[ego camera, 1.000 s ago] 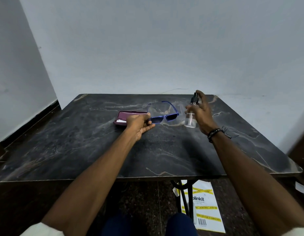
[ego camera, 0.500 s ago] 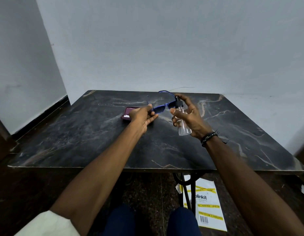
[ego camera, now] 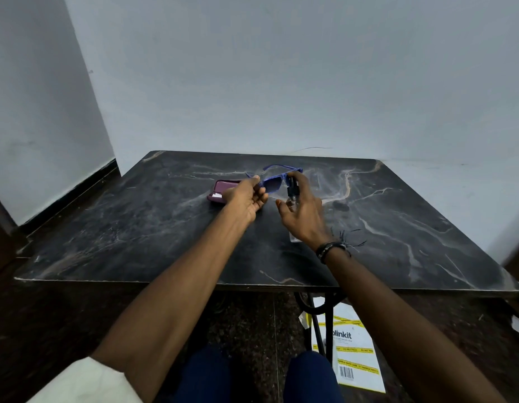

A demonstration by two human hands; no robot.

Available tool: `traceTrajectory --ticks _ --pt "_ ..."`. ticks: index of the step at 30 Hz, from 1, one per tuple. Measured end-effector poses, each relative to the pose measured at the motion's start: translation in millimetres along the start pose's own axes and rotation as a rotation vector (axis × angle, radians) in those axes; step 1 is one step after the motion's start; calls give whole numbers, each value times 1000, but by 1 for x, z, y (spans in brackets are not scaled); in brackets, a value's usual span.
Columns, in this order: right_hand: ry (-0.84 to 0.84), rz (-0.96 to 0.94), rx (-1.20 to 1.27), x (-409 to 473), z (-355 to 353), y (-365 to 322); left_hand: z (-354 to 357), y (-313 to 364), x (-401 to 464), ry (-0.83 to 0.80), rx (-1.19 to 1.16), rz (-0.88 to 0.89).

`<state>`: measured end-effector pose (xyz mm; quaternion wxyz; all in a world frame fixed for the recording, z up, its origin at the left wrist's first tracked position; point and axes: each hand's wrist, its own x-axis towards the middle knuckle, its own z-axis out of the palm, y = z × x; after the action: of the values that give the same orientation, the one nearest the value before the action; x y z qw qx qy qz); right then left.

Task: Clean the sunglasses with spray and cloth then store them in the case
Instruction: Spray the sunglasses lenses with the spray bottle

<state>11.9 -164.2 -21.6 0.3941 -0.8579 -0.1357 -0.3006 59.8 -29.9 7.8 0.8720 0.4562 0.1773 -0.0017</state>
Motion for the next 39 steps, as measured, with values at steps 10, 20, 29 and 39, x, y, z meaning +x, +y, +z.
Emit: traceTrajectory --ticks 10,20,29,39 --pt "119 -7 -156 1 17 2 5 8 -11 -64 -79 -76" --pt "147 6 -207 6 17 4 9 8 -22 -72 -138 -95" --pt "166 16 -217 7 8 8 11 8 -29 -74 -170 -97" --pt "144 4 -271 5 7 11 19 5 -40 -104 -171 -103"
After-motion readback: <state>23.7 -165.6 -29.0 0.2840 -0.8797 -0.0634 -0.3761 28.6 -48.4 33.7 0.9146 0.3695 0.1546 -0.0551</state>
